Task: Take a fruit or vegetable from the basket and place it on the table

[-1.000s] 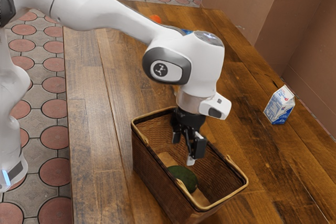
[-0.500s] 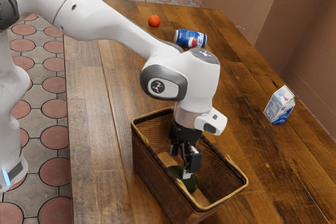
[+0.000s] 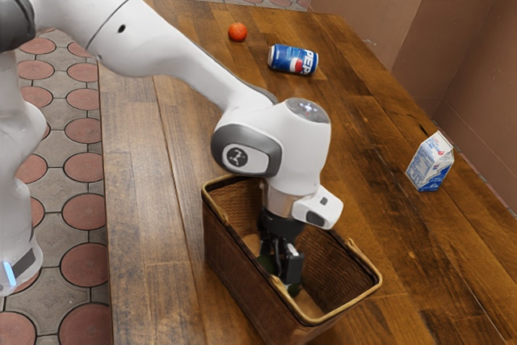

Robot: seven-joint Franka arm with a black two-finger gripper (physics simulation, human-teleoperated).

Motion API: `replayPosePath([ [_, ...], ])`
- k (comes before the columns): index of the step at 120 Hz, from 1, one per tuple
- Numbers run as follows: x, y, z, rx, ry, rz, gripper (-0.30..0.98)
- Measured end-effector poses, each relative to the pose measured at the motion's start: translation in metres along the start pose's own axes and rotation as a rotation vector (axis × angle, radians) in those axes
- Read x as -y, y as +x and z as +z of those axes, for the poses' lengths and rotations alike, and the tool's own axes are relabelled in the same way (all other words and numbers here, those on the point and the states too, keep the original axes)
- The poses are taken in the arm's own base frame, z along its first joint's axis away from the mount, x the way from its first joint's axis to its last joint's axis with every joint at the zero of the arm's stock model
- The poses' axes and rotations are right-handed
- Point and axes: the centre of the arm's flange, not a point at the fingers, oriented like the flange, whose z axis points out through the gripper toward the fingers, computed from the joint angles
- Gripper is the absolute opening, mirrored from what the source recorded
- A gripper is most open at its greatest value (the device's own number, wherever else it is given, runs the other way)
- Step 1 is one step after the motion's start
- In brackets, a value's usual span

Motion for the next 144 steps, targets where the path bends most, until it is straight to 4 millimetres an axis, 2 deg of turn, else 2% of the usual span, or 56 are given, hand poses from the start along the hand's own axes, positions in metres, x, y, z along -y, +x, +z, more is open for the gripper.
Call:
replayPosePath([
  [32,-0.017,-0.006,0.008,-0.019,-0.009,0.042,0.66],
  [47,-0.024,-0.003,0.027,-0.015,-0.005,0.055,0.66],
  [57,-0.018,0.005,0.034,-0.020,-0.006,0.042,0.62],
  [71,0.002,0.020,0.029,-0.049,-0.010,-0.013,0.45],
  [82,0.001,0.021,0.028,-0.061,-0.011,-0.026,0.35],
  [89,0.000,0.021,0.027,-0.065,-0.012,-0.036,0.39],
  [114,0.001,0.020,0.025,-0.073,-0.016,-0.075,0.37],
  [144,0.014,-0.003,0.004,-0.096,-0.024,-0.131,0.41],
])
